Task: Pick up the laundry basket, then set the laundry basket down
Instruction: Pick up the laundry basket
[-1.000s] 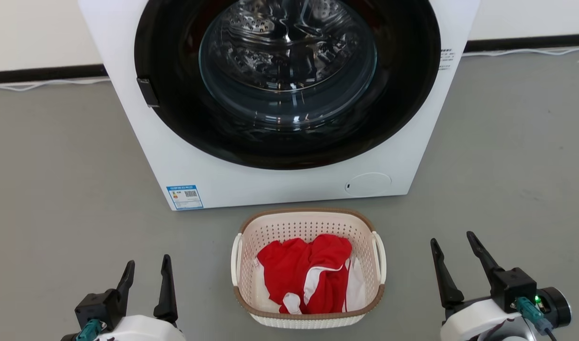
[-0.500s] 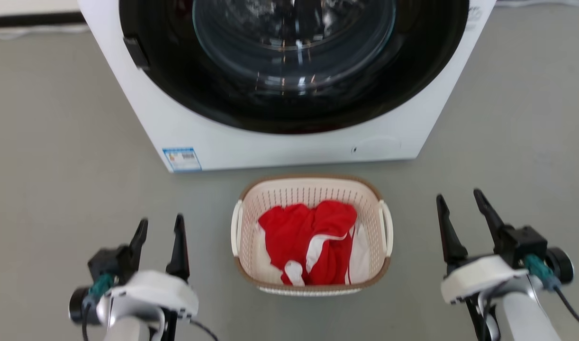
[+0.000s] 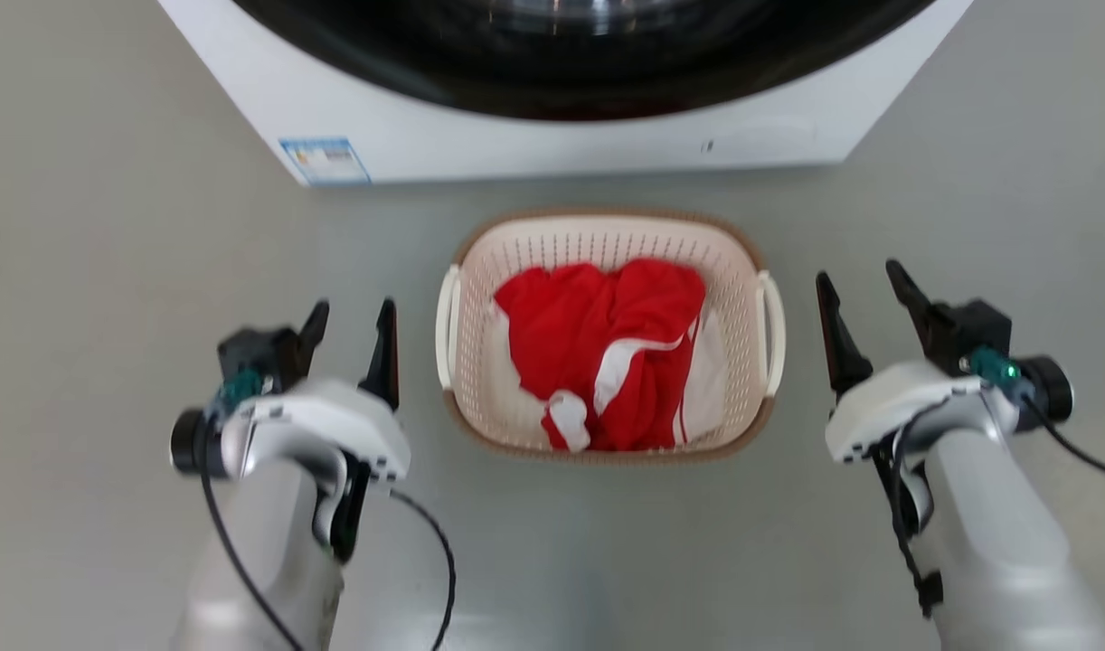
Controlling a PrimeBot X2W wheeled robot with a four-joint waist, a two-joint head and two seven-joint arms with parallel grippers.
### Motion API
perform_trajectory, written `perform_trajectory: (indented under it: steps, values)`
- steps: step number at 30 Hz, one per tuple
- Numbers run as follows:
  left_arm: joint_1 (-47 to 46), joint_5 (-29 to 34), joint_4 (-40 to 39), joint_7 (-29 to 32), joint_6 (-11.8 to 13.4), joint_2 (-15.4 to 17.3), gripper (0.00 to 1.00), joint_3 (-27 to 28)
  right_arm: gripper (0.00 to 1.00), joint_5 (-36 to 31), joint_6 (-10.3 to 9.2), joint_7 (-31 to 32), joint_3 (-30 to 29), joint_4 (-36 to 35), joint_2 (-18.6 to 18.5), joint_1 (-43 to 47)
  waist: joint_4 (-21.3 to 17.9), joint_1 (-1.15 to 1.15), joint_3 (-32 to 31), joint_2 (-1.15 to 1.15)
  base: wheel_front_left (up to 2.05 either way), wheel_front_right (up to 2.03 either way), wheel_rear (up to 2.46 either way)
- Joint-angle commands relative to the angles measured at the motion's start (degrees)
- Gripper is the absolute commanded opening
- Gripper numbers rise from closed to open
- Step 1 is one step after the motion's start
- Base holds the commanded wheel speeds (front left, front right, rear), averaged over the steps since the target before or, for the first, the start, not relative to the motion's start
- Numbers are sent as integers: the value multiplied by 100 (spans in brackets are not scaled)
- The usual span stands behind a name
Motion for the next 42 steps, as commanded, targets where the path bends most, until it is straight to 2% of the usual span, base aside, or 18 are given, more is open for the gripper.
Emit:
perform_trajectory:
  steps: [1, 8, 16, 23, 42]
  values:
    - [-344, -23, 75, -36, -69, 109, 100, 83, 100, -114, 36, -62, 96, 93, 19, -246, 54, 0, 443, 0, 0, 0, 0]
    - [-1059, -211, 726, -36, -110, 109, 100, -193, 100, -359, 36, -62, -81, 798, 19, -837, 87, 0, 1071, 0, 0, 0, 0]
    - [-1668, -603, 1104, -36, -104, 109, 100, -636, 100, -569, 36, -62, -239, 1185, 19, -1346, 103, 0, 1695, 0, 0, 0, 0]
    - [-1932, -735, 1228, -36, -54, 109, 100, -843, 100, -722, 36, -62, -348, 1336, 19, -1518, 88, 0, 1951, 0, 0, 0, 0]
    - [-2488, -799, 1758, -36, 96, 109, 100, -1235, 100, -619, 36, -62, -239, 1456, 19, -1889, 44, 0, 2602, 0, 0, 0, 0]
